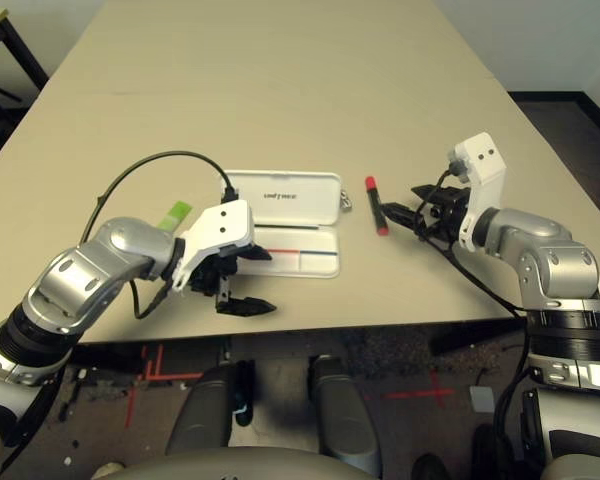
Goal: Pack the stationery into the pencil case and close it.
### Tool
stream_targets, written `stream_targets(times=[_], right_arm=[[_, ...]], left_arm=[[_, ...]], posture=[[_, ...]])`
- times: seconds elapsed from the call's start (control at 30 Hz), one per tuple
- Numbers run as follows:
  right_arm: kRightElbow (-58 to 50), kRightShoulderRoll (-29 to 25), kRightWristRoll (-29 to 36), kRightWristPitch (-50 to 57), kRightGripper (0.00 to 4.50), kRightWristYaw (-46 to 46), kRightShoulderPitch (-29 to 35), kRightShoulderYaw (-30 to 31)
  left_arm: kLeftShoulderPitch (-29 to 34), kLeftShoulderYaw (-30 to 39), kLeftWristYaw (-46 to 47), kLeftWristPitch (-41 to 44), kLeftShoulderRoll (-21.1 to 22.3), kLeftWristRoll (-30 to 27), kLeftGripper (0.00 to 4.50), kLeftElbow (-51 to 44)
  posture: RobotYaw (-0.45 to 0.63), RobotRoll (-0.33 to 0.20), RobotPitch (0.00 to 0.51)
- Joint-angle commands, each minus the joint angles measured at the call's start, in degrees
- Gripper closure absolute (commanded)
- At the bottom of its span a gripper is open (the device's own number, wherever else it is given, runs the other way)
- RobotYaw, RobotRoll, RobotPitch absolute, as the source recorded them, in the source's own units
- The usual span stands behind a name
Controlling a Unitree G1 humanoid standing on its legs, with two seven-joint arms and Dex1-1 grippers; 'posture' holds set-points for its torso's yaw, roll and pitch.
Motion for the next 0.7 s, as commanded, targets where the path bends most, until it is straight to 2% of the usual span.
stream_targets(times=[0.03,0.47,0.7], right_arm=[[-0.60,1.00,-0.41,1.83,0.00,-1.70,-0.51,1.22],[0.04,9.63,-0.75,14.93,0.00,-17.94,-6.36,-1.16],[2.90,12.05,-2.78,16.15,0.00,-22.61,-8.94,-0.12]], left_arm=[[-0.06,0.73,0.01,-0.46,1.42,-1.05,0.04,0.12],[-0.56,9.44,-2.95,-3.20,9.80,-3.89,0.04,5.61],[0.16,12.04,-6.38,-6.80,14.23,-4.79,0.04,8.28]], posture=[[-0.07,0.000,0.173],[-0.04,0.000,0.174],[-0.02,0.000,0.178]])
